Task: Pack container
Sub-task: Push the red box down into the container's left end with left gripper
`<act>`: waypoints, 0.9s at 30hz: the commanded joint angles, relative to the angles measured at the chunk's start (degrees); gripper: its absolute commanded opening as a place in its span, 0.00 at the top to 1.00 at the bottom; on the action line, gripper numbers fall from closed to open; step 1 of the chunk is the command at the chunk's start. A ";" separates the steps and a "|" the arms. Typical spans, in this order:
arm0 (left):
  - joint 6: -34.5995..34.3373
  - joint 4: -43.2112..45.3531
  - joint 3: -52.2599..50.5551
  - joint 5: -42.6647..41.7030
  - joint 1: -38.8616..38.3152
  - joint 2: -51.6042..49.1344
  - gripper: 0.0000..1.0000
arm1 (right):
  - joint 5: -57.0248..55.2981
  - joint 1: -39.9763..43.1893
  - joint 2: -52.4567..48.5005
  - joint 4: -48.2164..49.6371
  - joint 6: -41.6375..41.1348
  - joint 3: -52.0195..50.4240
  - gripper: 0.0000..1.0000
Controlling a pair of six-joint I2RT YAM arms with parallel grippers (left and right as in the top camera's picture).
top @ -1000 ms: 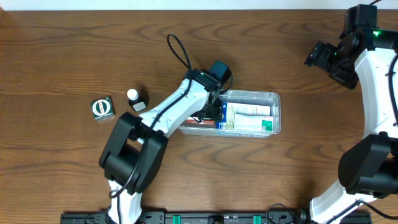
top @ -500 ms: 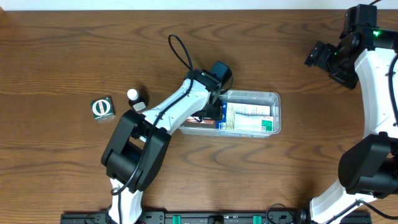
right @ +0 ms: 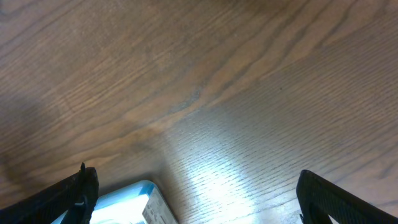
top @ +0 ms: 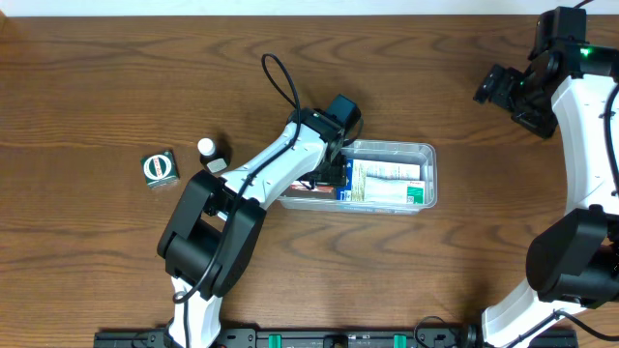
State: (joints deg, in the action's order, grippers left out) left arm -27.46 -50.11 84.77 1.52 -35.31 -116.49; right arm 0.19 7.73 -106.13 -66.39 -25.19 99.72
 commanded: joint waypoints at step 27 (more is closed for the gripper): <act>0.42 -0.07 -0.11 -1.05 0.24 -0.09 0.15 | -0.37 0.13 0.81 -0.04 -0.48 1.05 0.01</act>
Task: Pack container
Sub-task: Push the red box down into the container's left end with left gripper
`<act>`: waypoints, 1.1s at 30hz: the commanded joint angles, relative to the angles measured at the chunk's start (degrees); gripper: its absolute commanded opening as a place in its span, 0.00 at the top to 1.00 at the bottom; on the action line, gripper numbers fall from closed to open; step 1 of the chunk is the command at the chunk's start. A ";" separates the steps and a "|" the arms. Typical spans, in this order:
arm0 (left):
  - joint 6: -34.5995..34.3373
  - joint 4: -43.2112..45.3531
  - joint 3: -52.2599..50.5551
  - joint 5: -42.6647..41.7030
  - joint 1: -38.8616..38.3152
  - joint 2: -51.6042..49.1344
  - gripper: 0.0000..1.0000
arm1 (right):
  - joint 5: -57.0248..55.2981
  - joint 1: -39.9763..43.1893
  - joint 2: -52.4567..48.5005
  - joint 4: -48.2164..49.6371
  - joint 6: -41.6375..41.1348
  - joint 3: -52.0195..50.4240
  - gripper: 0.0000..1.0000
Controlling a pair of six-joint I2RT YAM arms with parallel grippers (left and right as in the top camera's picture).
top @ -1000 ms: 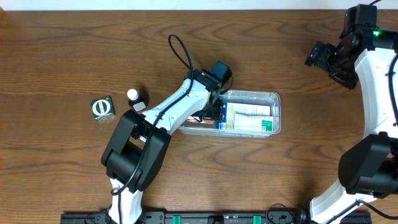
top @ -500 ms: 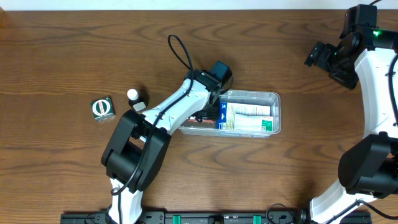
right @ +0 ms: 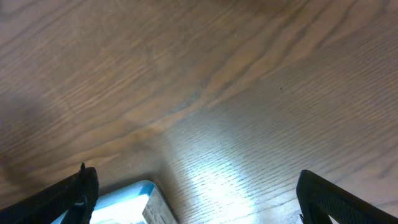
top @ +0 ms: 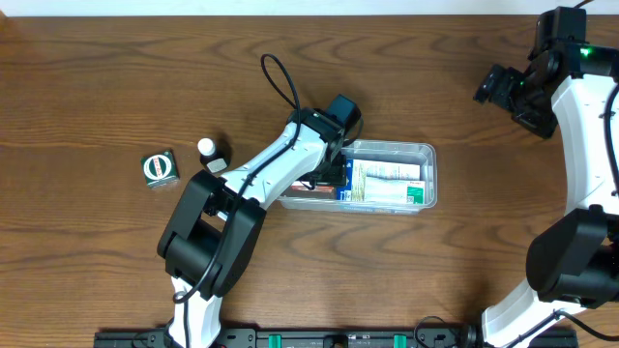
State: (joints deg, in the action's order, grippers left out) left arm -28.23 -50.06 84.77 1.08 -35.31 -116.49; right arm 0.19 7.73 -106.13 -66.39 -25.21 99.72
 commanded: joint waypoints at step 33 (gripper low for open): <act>2.91 -0.20 2.08 -2.08 0.24 3.98 0.01 | -0.37 0.13 0.81 -0.04 -0.46 1.05 0.01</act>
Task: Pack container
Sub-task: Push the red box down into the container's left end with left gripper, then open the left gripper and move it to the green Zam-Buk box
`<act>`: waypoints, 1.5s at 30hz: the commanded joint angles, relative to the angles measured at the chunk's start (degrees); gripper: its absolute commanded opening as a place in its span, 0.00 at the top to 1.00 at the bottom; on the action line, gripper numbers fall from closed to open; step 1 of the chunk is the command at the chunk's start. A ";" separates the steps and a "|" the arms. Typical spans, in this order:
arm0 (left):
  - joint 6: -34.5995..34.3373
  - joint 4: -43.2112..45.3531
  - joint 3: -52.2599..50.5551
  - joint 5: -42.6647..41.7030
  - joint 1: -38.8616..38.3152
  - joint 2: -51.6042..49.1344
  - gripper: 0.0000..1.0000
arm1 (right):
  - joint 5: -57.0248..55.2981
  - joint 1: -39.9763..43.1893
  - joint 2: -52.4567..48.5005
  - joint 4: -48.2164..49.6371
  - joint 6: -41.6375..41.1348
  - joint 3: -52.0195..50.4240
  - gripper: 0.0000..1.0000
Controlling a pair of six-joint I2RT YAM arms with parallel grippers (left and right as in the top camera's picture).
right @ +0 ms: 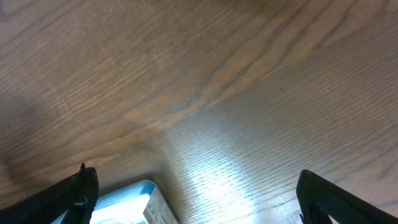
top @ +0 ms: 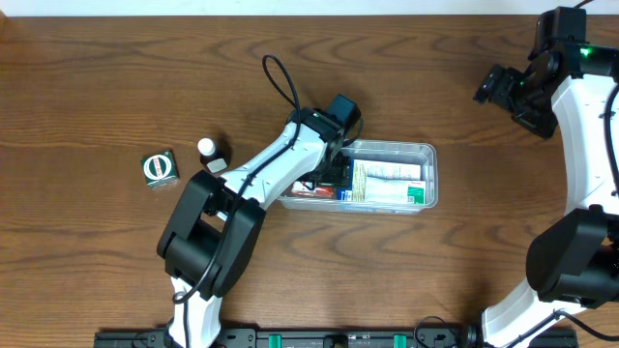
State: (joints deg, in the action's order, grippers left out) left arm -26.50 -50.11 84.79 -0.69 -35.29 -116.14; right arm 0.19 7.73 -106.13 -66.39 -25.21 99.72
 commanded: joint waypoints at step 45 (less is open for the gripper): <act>21.77 -16.83 1.57 5.81 42.25 26.75 0.02 | -0.39 0.13 0.81 -0.04 -0.46 1.05 0.01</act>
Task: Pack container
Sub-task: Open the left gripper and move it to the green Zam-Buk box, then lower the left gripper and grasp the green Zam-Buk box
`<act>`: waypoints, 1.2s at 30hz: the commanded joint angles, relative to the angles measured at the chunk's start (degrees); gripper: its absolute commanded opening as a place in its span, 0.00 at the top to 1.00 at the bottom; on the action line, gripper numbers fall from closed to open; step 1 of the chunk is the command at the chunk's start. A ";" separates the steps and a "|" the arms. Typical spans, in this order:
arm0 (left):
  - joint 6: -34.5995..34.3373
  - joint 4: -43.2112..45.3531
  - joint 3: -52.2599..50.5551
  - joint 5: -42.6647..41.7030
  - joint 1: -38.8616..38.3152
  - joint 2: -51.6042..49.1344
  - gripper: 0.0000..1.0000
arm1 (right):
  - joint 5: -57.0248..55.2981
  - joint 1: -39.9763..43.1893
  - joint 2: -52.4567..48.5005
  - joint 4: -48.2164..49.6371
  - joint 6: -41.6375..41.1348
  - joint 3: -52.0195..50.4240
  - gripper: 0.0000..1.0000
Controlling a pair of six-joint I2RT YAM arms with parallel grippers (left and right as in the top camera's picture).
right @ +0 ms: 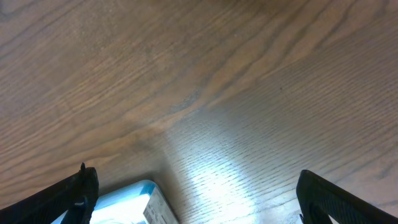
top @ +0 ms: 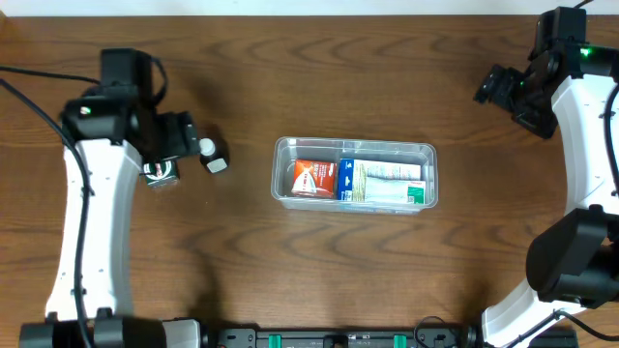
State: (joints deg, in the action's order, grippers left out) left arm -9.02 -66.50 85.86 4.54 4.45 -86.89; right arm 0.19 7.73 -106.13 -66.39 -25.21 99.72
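Observation:
The clear plastic container (top: 426, 151) lies mid-table, holding a red-and-white packet (top: 312, 179) at its left end and a blue, green and white box (top: 385, 183) beside it. My left gripper (top: 180, 136) hangs at the far left, just above a small green box (top: 160, 173) and next to a white-capped bottle (top: 210, 155); its jaws are hidden from above. My right gripper (right: 194, 183) stands open over bare wood at the far right, nothing between its fingers. A corner of the container (right: 134, 200) shows at the bottom of the right wrist view.
The wooden table (top: 319, 280) stretches all round the container. The left arm's cable (top: 29, 77) trails at the far left edge. The right arm (top: 580, 145) runs down the right edge.
My left arm has left the container's left end and now hangs at the far left by the green box and bottle. The red-and-white packet lies uncovered in the container. The right arm is unmoved.
My left gripper was down in the container's left end, covering a reddish packet, and stayed there at the following moment. Later the packet showed more beside it. Now the packet lies in the container and the arm is over at the left.

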 commanded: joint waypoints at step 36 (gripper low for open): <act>13.75 8.98 0.50 -4.09 10.97 -28.63 0.02 | -0.39 0.13 0.81 -0.02 -0.46 1.05 0.01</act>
State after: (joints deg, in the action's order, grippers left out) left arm 3.73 -57.65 85.86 0.38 15.09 -114.02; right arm 0.19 7.73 -106.13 -66.39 -25.21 99.72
